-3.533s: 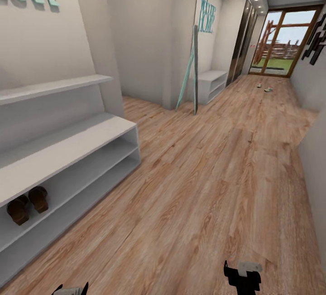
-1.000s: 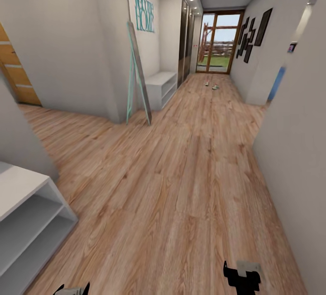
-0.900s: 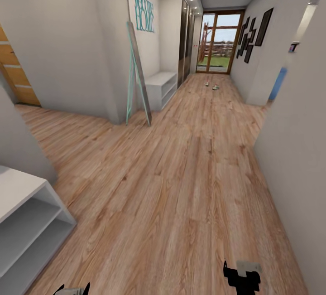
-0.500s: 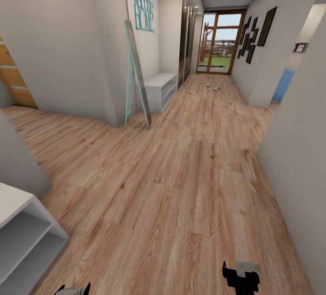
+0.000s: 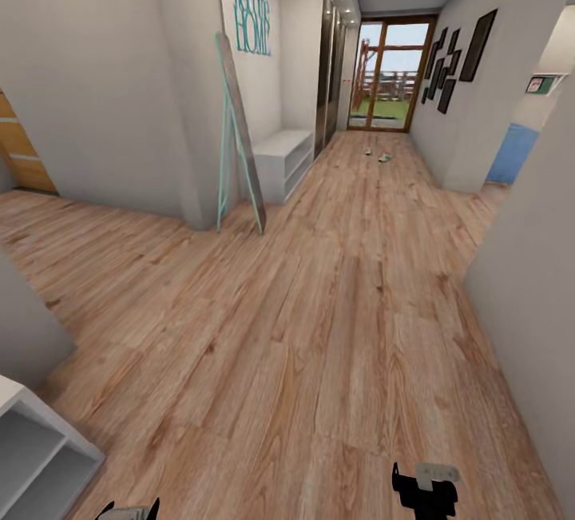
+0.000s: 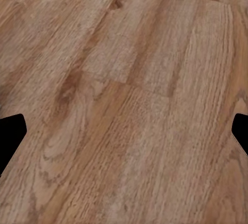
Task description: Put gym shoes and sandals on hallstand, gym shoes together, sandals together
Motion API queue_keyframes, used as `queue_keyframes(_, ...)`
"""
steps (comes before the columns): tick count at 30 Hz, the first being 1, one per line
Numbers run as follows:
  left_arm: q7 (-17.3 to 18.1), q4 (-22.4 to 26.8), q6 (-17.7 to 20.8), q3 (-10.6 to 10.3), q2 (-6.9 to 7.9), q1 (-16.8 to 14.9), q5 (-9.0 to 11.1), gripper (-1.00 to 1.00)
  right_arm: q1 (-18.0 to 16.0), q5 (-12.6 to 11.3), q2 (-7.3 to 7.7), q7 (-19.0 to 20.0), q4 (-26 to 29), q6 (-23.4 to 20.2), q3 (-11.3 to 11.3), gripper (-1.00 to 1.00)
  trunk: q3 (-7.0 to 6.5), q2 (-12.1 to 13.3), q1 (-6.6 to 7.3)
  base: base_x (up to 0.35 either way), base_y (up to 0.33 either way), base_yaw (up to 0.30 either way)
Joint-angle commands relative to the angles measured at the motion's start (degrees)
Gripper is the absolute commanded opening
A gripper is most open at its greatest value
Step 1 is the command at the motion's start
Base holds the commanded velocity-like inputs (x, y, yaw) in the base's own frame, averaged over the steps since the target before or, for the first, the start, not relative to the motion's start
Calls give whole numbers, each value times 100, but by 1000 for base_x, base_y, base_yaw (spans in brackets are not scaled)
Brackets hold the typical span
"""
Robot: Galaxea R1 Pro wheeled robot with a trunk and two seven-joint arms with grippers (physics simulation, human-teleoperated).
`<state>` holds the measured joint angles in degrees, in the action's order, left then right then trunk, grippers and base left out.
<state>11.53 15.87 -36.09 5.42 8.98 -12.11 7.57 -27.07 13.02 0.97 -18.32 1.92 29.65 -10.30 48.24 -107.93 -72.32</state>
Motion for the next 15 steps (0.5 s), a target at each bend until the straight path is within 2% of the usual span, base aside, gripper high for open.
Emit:
queue_keyframes(1,60,-5,-4,21,-1,-3,51,100,-3,61,0,-22,-7,15,-42,100,5,-2,-3,339,0,0)
queue_keyframes(15,60,-5,-6,21,-8,-2,46,100,0,61,-1,-22,-7,15,-42,100,5,-2,-3,339,0,0)
